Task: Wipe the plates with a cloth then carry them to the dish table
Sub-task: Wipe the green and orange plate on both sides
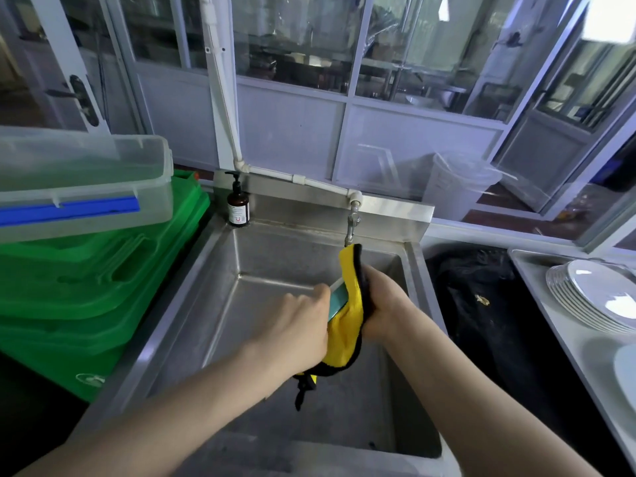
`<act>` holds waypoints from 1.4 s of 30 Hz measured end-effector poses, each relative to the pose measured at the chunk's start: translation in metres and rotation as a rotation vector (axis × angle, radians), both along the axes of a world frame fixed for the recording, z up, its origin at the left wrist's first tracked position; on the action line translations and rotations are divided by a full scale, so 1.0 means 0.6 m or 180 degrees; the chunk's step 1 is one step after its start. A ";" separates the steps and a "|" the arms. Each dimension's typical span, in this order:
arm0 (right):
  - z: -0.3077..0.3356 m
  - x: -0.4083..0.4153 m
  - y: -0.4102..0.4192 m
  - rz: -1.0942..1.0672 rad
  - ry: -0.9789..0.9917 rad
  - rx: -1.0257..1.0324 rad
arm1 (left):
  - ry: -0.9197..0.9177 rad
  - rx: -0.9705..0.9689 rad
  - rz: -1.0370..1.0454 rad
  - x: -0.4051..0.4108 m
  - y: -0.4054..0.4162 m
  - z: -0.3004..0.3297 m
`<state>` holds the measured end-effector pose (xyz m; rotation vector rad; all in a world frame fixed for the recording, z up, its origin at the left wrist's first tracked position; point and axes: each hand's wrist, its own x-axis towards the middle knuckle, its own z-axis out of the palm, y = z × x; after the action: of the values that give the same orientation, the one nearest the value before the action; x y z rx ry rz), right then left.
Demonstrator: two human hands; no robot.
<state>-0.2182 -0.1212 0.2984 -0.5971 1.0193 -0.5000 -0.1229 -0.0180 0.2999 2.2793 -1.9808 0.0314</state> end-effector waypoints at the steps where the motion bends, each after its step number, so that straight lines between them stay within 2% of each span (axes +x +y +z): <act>1: -0.001 0.000 -0.003 -0.0022 0.0061 0.0025 | -0.0077 0.0044 -0.0042 -0.003 -0.002 0.001; 7: -0.021 -0.001 -0.005 -0.0227 0.0069 0.0132 | -0.0192 0.0156 -0.0137 -0.009 -0.010 -0.044; 11: -0.032 0.003 -0.012 -0.0377 0.0404 -0.0526 | 0.0189 -0.0164 -0.0270 0.014 0.002 -0.083; 12: -0.029 0.001 -0.016 -0.0362 0.0460 -0.0809 | 0.0565 -0.0152 -0.0307 0.027 0.007 -0.093; 15: -0.016 -0.014 -0.031 -0.0269 0.0291 -0.1657 | 0.2429 0.0175 -0.0006 0.065 0.022 -0.115; 17: 0.007 -0.030 -0.035 -0.0117 -0.0154 -0.1977 | 0.3565 -0.0069 0.0933 0.088 0.015 -0.137; 19: 0.031 -0.046 -0.043 -0.0017 -0.0554 -0.2038 | 0.4596 0.0052 0.1851 0.097 0.000 -0.153; 20: 0.042 -0.054 -0.048 0.0065 -0.0692 -0.2072 | 0.5157 0.0181 0.2007 0.098 -0.010 -0.157; 23: 0.071 -0.070 -0.056 0.0283 -0.0792 -0.2115 | 0.6841 0.0122 0.1656 0.098 -0.046 -0.147; 25: 0.082 -0.076 -0.057 0.0406 -0.0661 -0.2176 | 0.7309 -0.0388 0.1579 0.105 -0.062 -0.125; 27: 0.081 -0.084 -0.061 0.0564 -0.0651 -0.2232 | 0.7311 -0.0834 0.1636 0.109 -0.070 -0.108; 29: 0.072 -0.091 -0.064 0.0657 -0.0854 -0.2242 | 0.6947 -0.1252 0.1668 0.116 -0.069 -0.105; 31: 0.053 -0.095 -0.069 0.0467 -0.0920 -0.2249 | 0.6494 -0.1653 0.1532 0.127 -0.061 -0.095; 35: 0.007 -0.087 -0.073 -0.0289 -0.0171 -0.2604 | 0.5482 -0.2543 0.1660 0.141 -0.044 -0.056; 37: -0.011 -0.079 -0.070 -0.0515 0.0099 -0.2769 | 0.4994 -0.2763 0.1475 0.139 -0.041 -0.034; 42: -0.028 -0.067 -0.080 -0.1169 -0.0054 -0.2330 | 0.4212 -0.2984 0.1112 0.118 -0.022 0.005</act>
<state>-0.2585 -0.1690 0.2817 -1.0526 0.9192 -1.2260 -0.0522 -0.0311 0.3029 1.2975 -0.6256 -0.3376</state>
